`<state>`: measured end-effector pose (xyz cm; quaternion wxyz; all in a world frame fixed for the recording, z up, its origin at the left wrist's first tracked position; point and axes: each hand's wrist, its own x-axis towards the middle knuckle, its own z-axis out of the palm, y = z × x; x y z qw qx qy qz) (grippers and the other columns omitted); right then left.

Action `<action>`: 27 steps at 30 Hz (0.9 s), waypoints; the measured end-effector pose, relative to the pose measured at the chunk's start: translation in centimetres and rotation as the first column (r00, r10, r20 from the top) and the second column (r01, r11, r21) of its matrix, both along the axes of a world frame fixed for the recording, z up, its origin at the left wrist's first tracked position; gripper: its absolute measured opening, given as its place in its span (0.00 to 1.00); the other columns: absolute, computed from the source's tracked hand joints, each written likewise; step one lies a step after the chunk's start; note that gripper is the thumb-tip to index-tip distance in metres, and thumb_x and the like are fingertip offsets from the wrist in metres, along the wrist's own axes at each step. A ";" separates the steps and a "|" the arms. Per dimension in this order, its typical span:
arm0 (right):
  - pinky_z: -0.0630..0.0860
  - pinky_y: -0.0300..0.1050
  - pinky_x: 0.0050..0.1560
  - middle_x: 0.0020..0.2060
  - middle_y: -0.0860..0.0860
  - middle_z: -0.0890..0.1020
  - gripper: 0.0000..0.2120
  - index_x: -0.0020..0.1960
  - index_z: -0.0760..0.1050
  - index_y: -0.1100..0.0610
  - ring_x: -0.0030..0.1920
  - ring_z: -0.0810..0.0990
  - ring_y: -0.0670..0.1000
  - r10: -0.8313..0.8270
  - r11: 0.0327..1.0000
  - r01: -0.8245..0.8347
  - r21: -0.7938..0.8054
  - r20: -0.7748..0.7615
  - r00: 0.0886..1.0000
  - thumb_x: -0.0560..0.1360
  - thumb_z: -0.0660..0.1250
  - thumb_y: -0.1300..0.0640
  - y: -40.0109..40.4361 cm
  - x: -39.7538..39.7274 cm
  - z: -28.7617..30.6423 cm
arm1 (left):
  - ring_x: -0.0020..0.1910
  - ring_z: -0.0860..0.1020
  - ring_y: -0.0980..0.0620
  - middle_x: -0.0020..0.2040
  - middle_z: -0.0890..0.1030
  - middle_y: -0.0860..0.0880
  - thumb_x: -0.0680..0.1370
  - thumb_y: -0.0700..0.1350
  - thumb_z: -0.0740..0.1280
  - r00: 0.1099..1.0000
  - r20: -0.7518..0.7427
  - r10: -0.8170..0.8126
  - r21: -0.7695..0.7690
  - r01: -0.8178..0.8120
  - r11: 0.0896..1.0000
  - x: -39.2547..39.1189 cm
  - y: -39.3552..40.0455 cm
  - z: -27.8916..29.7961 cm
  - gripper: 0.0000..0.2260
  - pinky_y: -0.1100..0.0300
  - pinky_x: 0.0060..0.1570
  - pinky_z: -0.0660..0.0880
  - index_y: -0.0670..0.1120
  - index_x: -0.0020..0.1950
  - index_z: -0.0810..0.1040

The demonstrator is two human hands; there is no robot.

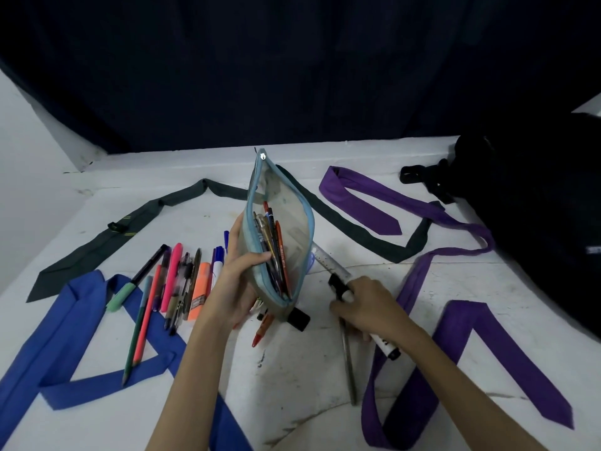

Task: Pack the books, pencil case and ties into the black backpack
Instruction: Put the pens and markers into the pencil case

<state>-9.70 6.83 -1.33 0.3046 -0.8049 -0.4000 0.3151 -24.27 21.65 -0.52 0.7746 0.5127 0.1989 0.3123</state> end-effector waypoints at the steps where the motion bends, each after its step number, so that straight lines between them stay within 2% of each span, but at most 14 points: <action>1: 0.66 0.33 0.20 0.28 0.51 0.74 0.10 0.36 0.70 0.59 0.20 0.70 0.41 -0.043 0.998 0.043 0.055 0.004 0.999 0.75 0.66 0.59 0.0 0.5 0.8 | 0.65 0.73 0.40 0.68 0.72 0.44 0.66 0.35 0.66 1.000 -0.002 0.000 0.004 0.000 1.000 0.0 0.0 0.0 0.36 0.40 0.62 0.71 0.56 0.72 0.65; 4: 0.67 0.33 0.20 0.33 0.54 0.79 0.05 0.43 0.71 0.59 0.20 0.71 0.40 -0.199 0.938 0.215 0.274 -0.083 0.976 0.78 0.62 0.61 0.4 2.4 4.6 | 0.64 0.74 0.41 0.68 0.72 0.44 0.65 0.36 0.69 1.000 -0.027 -0.014 0.035 0.015 0.999 0.0 0.0 0.0 0.38 0.44 0.59 0.75 0.58 0.72 0.64; 6: 0.67 0.36 0.19 0.35 0.55 0.82 0.04 0.45 0.71 0.59 0.21 0.72 0.46 -0.269 0.826 0.307 0.473 -0.147 0.952 0.78 0.61 0.61 0.5 3.5 8.1 | 0.61 0.76 0.43 0.66 0.72 0.45 0.65 0.37 0.68 0.999 -0.046 -0.022 0.054 0.025 0.998 0.2 -0.2 0.1 0.38 0.50 0.53 0.78 0.59 0.72 0.63; 9: 0.66 0.38 0.19 0.37 0.54 0.84 0.06 0.43 0.71 0.56 0.19 0.70 0.45 -0.269 0.617 0.312 0.722 -0.179 0.946 0.79 0.61 0.61 0.6 3.5 13.1 | 0.59 0.77 0.47 0.65 0.72 0.46 0.66 0.38 0.66 0.997 -0.068 -0.034 0.107 0.041 0.993 0.5 -0.7 0.3 0.37 0.54 0.50 0.79 0.60 0.72 0.62; 11: 0.65 0.37 0.19 0.38 0.54 0.84 0.06 0.43 0.70 0.56 0.18 0.69 0.43 -0.209 0.564 0.280 0.776 -0.194 0.958 0.79 0.61 0.60 1.1 2.6 14.8 | 0.55 0.79 0.51 0.63 0.74 0.49 0.66 0.38 0.66 0.996 -0.079 -0.042 0.156 0.054 0.986 0.8 -1.0 0.6 0.37 0.57 0.46 0.79 0.59 0.72 0.60; 12: 0.65 0.37 0.19 0.38 0.54 0.85 0.06 0.43 0.70 0.56 0.18 0.69 0.44 -0.176 0.590 0.254 0.767 -0.185 0.967 0.79 0.62 0.60 1.6 2.1 15.1 | 0.53 0.80 0.53 0.61 0.75 0.50 0.66 0.38 0.65 0.996 -0.076 -0.046 0.166 0.058 0.984 0.9 -1.2 0.7 0.37 0.59 0.45 0.79 0.59 0.72 0.60; 14: 0.66 0.37 0.18 0.38 0.54 0.84 0.05 0.44 0.70 0.54 0.21 0.73 0.44 -0.121 0.709 0.161 0.687 -0.107 0.987 0.78 0.63 0.58 2.8 1.1 14.7 | 0.52 0.81 0.53 0.58 0.78 0.51 0.67 0.37 0.65 0.997 -0.056 -0.059 0.161 0.067 0.985 1.1 -1.4 0.8 0.36 0.60 0.44 0.79 0.58 0.72 0.61; 16: 0.69 0.36 0.19 0.37 0.56 0.82 0.04 0.44 0.71 0.55 0.27 0.78 0.48 -0.066 0.810 0.033 0.586 0.035 0.997 0.78 0.64 0.57 4.1 0.3 13.3 | 0.52 0.81 0.51 0.56 0.80 0.52 0.67 0.36 0.64 0.997 -0.043 -0.066 0.158 0.072 0.985 1.2 -1.6 0.8 0.36 0.59 0.45 0.79 0.57 0.73 0.60; 18: 0.68 0.35 0.20 0.32 0.54 0.77 0.08 0.41 0.71 0.57 0.26 0.75 0.49 -0.055 0.870 -0.046 0.491 0.191 0.980 0.77 0.65 0.56 5.2 -0.1 12.0 | 0.53 0.81 0.50 0.55 0.81 0.53 0.68 0.36 0.64 0.997 -0.046 -0.066 0.160 0.073 0.984 1.3 -1.6 0.8 0.36 0.58 0.46 0.79 0.57 0.73 0.60; 20: 0.67 0.38 0.23 0.28 0.50 0.72 0.11 0.37 0.69 0.57 0.26 0.72 0.47 -0.077 0.901 -0.048 0.432 0.270 0.960 0.76 0.66 0.55 5.8 -0.1 11.4 | 0.53 0.81 0.50 0.54 0.81 0.53 0.68 0.36 0.64 0.997 -0.044 -0.062 0.158 0.068 0.985 1.3 -1.6 0.8 0.36 0.58 0.46 0.79 0.57 0.73 0.60; 22: 0.70 0.41 0.24 0.27 0.49 0.72 0.09 0.38 0.70 0.59 0.25 0.74 0.49 -0.078 0.905 -0.041 0.423 0.261 0.962 0.75 0.65 0.57 6.1 0.0 11.4 | 0.53 0.81 0.51 0.53 0.82 0.55 0.68 0.36 0.65 0.998 -0.042 -0.053 0.143 0.059 0.988 1.3 -1.6 0.8 0.36 0.58 0.46 0.79 0.57 0.72 0.60; 24: 0.70 0.37 0.24 0.26 0.49 0.72 0.06 0.41 0.72 0.61 0.22 0.76 0.49 -0.061 0.907 -0.051 0.418 0.251 0.966 0.75 0.64 0.59 6.2 0.0 11.6 | 0.52 0.81 0.52 0.52 0.82 0.56 0.67 0.36 0.65 0.998 -0.043 -0.049 0.132 0.054 0.990 1.3 -1.5 0.7 0.36 0.58 0.45 0.79 0.58 0.71 0.60; 25: 0.72 0.38 0.26 0.27 0.51 0.74 0.06 0.43 0.72 0.62 0.23 0.79 0.49 -0.050 0.910 -0.059 0.410 0.250 0.967 0.75 0.64 0.59 6.3 -0.1 11.6 | 0.52 0.81 0.52 0.52 0.82 0.56 0.67 0.37 0.65 0.998 -0.042 -0.048 0.127 0.053 0.990 1.3 -1.5 0.7 0.36 0.58 0.45 0.79 0.59 0.71 0.60; 27: 0.80 0.47 0.36 0.34 0.55 0.79 0.08 0.48 0.73 0.64 0.32 0.82 0.55 -0.026 0.917 -0.070 0.392 0.236 0.971 0.74 0.64 0.58 6.5 -0.2 11.4 | 0.53 0.81 0.51 0.53 0.82 0.55 0.68 0.37 0.65 0.998 -0.035 -0.047 0.118 0.051 0.992 1.4 -1.6 0.8 0.36 0.56 0.46 0.80 0.59 0.72 0.60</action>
